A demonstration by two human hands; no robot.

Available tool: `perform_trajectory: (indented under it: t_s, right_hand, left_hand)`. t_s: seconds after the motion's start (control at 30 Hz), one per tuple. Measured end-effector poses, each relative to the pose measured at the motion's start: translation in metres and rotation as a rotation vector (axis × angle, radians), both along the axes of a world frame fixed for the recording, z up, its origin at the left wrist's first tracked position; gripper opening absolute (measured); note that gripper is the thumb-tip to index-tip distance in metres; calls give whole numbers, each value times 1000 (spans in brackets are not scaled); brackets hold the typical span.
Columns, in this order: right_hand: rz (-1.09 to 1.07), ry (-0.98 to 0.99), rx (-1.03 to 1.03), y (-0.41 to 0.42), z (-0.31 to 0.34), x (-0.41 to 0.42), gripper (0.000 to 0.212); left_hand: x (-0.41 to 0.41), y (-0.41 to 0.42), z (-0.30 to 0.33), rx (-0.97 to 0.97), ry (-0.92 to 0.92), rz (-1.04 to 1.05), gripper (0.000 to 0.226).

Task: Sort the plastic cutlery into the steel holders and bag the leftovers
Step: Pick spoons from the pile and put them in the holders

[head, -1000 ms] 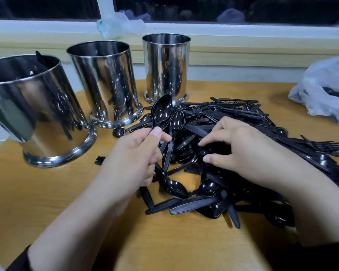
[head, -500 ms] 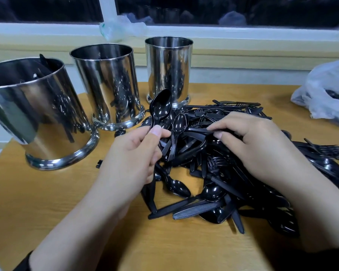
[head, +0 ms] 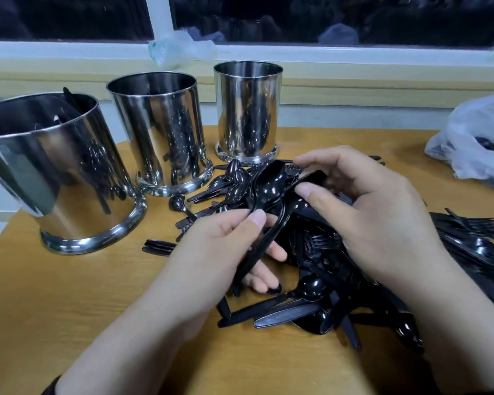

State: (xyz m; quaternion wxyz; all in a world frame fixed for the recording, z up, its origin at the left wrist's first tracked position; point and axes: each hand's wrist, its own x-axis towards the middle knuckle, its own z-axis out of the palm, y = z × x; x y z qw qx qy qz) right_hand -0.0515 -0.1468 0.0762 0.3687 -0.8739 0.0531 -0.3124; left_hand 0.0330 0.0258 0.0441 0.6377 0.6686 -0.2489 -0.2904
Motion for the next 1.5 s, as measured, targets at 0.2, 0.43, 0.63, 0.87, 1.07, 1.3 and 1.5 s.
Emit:
perform_trajectory:
  t_s: [0.2, 0.43, 0.63, 0.87, 1.07, 1.3, 1.5]
  right_hand:
    - [-80, -48, 102, 5, -6, 6, 26]
    - [-108, 5, 66, 4, -7, 8, 23]
    - [-5, 90, 210, 8, -5, 6, 17]
    - [75, 71, 363, 10, -1, 6, 27]
    - [127, 65, 428, 14, -1, 6, 22]
    - [80, 10, 492, 13, -1, 9, 21]
    - [69, 16, 499, 15, 2, 9, 20]
  left_hand:
    - [-7, -3, -4, 2, 57, -23, 59]
    - [-15, -8, 9, 51, -18, -64, 55]
    - [-15, -8, 5, 57, -57, -70, 44]
    - [-7, -4, 0, 99, -326, 4, 28]
    - [-6, -3, 1, 124, -379, 9, 21]
    - [0, 1, 5, 101, -451, 134, 9]
    - [0, 3, 15, 125, -516, 116, 22]
